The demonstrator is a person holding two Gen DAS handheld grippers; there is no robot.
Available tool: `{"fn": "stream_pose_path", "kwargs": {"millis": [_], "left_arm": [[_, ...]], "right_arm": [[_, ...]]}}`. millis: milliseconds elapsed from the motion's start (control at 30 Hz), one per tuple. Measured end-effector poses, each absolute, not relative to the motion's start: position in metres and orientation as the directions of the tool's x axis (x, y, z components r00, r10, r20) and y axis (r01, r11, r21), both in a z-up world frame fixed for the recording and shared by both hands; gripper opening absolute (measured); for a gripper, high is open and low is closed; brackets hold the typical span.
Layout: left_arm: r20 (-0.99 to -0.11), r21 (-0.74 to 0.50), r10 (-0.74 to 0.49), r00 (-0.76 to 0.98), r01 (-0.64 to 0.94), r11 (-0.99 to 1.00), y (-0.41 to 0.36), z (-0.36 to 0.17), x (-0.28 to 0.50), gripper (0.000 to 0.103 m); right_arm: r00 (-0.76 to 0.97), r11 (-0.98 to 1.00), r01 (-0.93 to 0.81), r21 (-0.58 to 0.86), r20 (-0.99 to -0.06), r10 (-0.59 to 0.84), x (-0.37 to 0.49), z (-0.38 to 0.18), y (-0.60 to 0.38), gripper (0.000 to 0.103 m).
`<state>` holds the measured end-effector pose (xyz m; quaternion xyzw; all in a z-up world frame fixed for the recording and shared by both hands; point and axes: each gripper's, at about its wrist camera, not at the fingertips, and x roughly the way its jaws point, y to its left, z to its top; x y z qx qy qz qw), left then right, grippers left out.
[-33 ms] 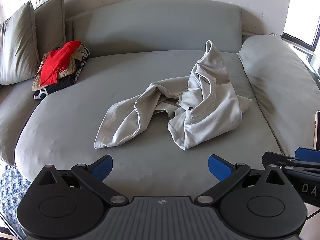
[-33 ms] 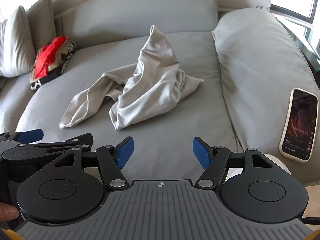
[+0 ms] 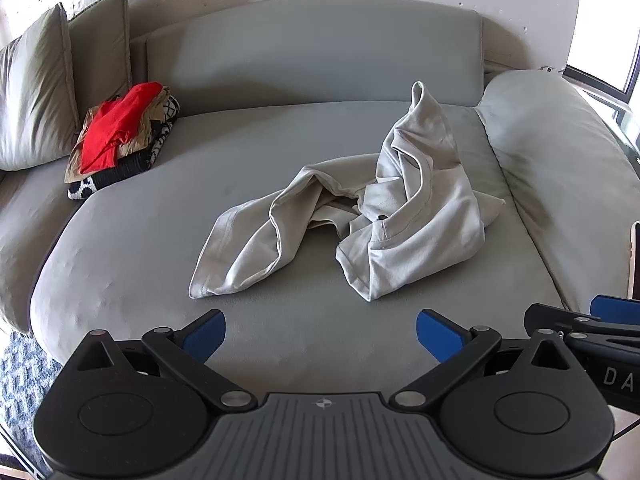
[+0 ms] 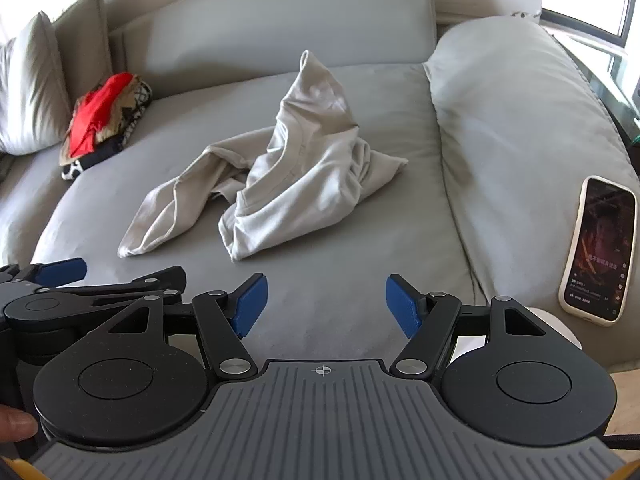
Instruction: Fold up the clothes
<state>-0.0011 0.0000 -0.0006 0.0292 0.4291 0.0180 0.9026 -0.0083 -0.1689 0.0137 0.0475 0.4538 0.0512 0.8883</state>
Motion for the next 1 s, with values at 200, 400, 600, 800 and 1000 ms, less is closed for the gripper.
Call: {"fn": "stream_pose_path", "kwargs": {"millis": [200, 400, 600, 800, 1000], "left_arm": [[-0.78, 0.054, 0.048, 0.624, -0.008, 0.998, -0.0002, -0.0001, 0.0008, 0.101], [-0.785, 0.061, 0.051, 0.617, -0.005, 0.998, -0.0008, 0.0009, 0.003, 0.101], [-0.785, 0.065, 0.053, 0.618, -0.002, 0.998, -0.0005, 0.0009, 0.0026, 0.101], [-0.785, 0.064, 0.051, 0.617, -0.002, 0.998, -0.0006, 0.0, 0.0023, 0.101], [-0.785, 0.062, 0.051, 0.617, -0.003, 0.998, -0.0005, -0.0011, 0.0017, 0.101]], "right_arm": [[0.591, 0.99, -0.047, 0.135, -0.795, 0.137, -0.0072, 0.0124, -0.173, 0.071], [0.589, 0.99, -0.048, 0.131, -0.797, 0.134, -0.0071, 0.0169, -0.171, 0.071], [0.588, 0.991, -0.044, 0.129, -0.798, 0.13, -0.0054, 0.0152, -0.1704, 0.071], [0.587, 0.991, -0.042, 0.124, -0.8, 0.125, -0.0061, 0.0157, -0.17, 0.071], [0.584, 0.991, -0.042, 0.124, -0.802, 0.125, -0.0055, 0.0169, -0.17, 0.071]]}}
